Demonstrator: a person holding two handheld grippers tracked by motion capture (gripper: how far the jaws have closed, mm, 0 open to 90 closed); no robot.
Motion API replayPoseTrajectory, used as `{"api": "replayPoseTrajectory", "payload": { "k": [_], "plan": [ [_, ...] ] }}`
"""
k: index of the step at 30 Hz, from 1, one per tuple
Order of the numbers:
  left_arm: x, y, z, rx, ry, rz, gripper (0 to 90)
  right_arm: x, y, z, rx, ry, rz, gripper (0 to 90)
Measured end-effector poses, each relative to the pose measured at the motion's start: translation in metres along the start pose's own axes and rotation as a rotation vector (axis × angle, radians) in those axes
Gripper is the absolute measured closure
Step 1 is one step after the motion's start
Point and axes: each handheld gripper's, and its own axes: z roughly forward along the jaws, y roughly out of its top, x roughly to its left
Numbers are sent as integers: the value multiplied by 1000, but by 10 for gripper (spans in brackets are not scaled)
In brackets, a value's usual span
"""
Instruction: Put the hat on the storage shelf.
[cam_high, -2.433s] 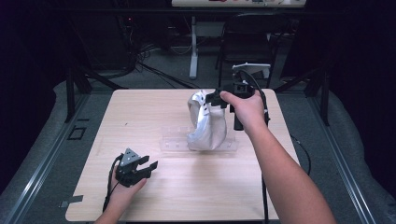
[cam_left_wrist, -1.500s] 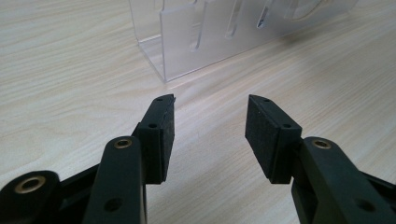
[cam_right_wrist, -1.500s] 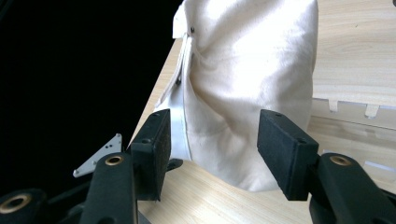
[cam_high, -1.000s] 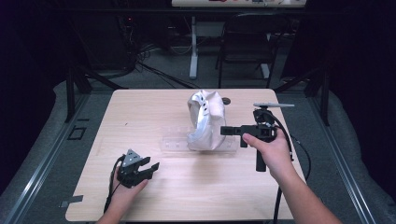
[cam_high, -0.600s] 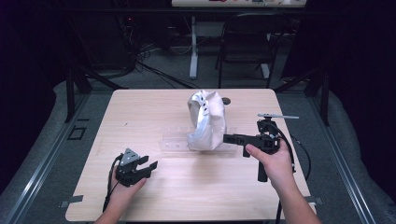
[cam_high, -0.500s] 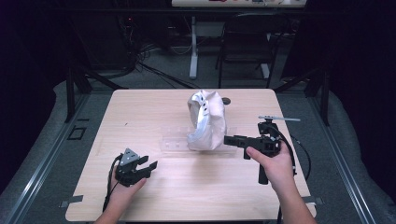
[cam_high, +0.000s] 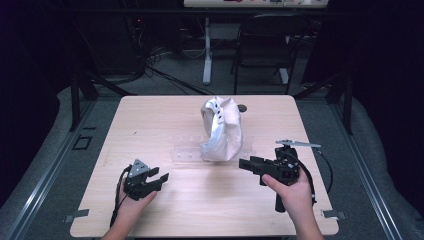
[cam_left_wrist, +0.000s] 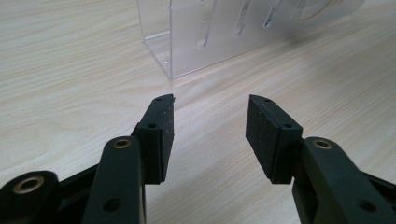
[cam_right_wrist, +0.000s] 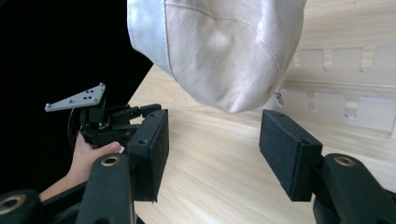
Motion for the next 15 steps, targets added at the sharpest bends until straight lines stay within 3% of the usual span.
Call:
{"api": "replayPoseTrajectory", "payload": {
  "k": [2,10,15],
  "plan": [
    [0,0,1,3,-1,2,525,-2,-4,1,5,13,11,426],
    [-3,-1,2,3,-9,10,519,-11,-16,8,27,-6,14,427],
    [-12,2,3,-5,-22,40,514,-16,-16,3,11,-1,27,427]
  ]
}}
